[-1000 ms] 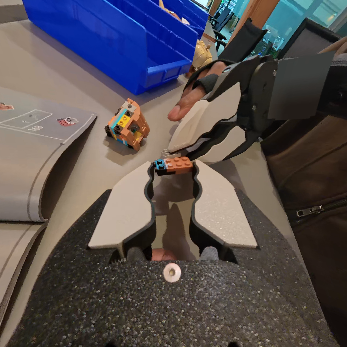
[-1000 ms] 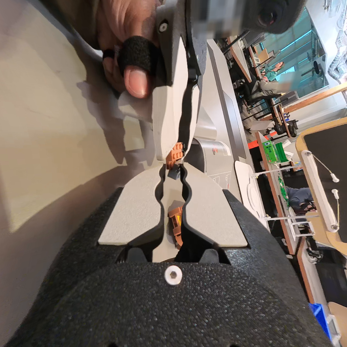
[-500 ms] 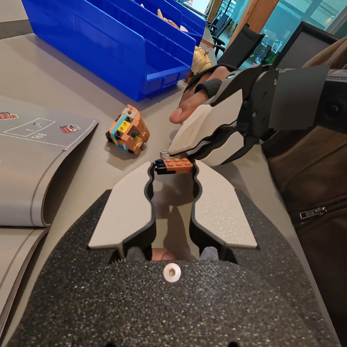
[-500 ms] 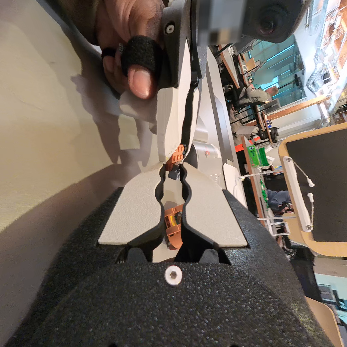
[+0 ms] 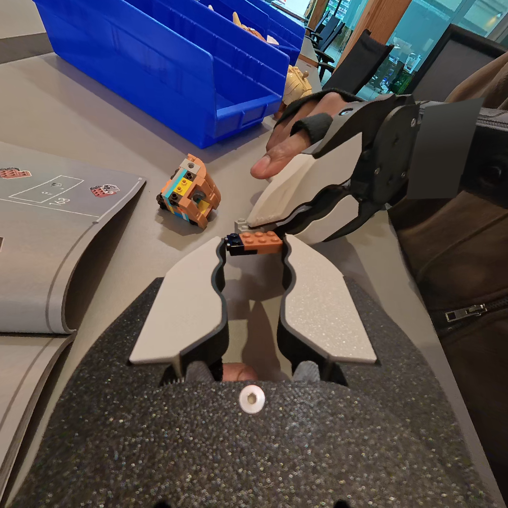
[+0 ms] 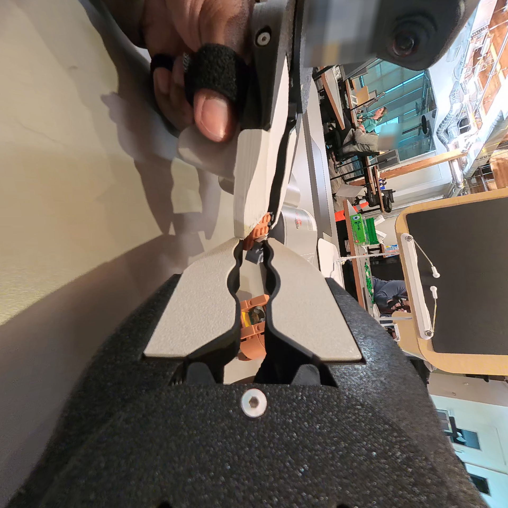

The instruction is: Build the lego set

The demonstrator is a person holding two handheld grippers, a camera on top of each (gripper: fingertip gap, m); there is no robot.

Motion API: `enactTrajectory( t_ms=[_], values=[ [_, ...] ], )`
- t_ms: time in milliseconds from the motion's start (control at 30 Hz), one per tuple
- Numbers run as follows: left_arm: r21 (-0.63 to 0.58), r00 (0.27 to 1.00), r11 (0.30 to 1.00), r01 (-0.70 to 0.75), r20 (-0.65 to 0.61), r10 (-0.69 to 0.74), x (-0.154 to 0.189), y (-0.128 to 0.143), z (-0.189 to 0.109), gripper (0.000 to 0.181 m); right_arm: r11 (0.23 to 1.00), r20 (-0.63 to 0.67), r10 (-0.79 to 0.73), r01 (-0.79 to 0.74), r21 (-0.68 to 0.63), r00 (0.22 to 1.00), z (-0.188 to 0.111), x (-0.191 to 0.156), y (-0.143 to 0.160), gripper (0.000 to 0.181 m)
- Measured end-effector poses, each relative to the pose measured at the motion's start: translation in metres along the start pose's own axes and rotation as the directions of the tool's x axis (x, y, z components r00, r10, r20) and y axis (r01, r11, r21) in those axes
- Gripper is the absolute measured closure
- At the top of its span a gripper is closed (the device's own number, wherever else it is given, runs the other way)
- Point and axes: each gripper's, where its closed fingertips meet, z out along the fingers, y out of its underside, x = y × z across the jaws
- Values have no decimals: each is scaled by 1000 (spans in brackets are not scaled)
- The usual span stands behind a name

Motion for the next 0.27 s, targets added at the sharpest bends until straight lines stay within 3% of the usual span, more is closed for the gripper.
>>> enactTrajectory(
  t_ms=[267],
  values=[
    [-10,1000,1000,-5,16,5,-2,1,1,142,998,-11,-54,53,-28,999,1,-1,2,169]
  ],
)
